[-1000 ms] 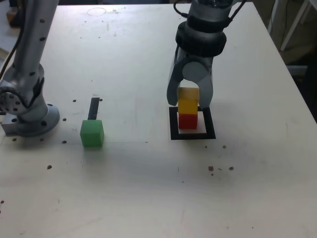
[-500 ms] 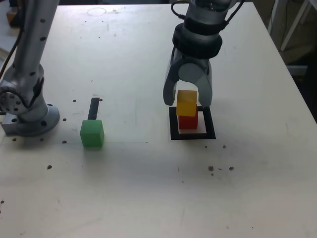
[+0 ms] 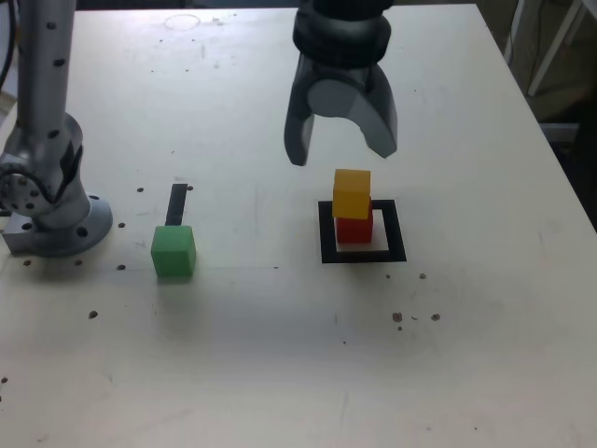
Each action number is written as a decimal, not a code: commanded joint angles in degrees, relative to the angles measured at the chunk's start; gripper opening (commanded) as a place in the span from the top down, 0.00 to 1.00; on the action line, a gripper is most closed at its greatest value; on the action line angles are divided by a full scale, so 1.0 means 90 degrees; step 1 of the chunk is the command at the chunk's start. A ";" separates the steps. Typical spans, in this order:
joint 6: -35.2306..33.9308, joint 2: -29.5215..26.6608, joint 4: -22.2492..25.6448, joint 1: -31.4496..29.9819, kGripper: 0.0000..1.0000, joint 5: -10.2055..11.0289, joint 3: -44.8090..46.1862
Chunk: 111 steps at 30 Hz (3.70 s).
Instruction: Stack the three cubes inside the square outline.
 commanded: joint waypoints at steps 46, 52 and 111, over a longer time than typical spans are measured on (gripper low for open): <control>-0.1882 -0.1952 -0.1947 -0.1902 0.03 -0.1163 0.4709; -0.1838 -0.1788 -0.2345 -0.1903 0.03 -0.1275 0.4976; -0.1756 -0.1322 -0.0320 -0.1880 0.70 -0.0754 0.2393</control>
